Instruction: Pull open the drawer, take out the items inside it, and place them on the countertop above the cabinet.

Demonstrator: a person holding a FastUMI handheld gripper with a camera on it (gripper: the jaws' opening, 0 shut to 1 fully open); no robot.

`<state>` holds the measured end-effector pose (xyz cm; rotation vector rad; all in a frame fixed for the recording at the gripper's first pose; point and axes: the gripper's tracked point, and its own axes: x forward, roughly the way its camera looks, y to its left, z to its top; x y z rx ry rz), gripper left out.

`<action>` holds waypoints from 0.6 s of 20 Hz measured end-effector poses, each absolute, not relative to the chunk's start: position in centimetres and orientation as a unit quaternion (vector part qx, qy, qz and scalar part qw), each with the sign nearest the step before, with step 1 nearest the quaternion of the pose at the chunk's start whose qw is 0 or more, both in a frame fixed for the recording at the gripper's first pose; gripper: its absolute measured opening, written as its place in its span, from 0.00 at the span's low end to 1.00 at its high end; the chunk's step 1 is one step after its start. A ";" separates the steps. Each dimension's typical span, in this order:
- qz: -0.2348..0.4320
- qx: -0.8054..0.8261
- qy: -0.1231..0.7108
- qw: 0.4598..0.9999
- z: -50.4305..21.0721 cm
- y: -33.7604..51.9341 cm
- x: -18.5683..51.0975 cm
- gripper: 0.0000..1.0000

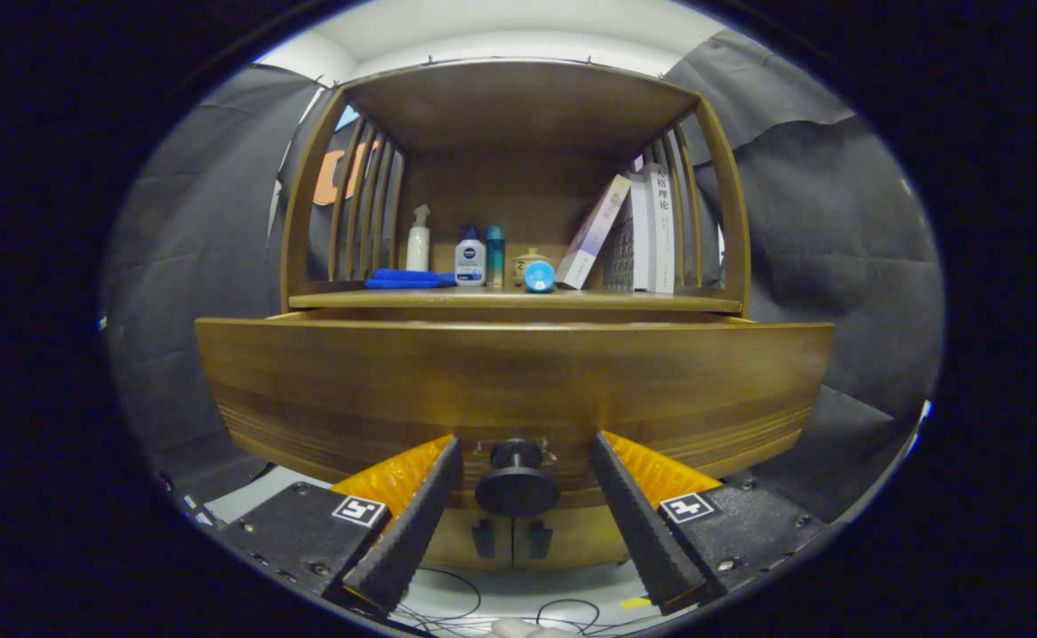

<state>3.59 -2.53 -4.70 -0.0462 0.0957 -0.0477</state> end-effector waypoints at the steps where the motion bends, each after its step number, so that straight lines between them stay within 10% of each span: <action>1: -0.025 -0.025 0.056 0.998 -4.9 -2.6 4.0 0.98; 12: -0.030 -0.033 0.050 0.998 -4.6 -2.3 6.9 0.98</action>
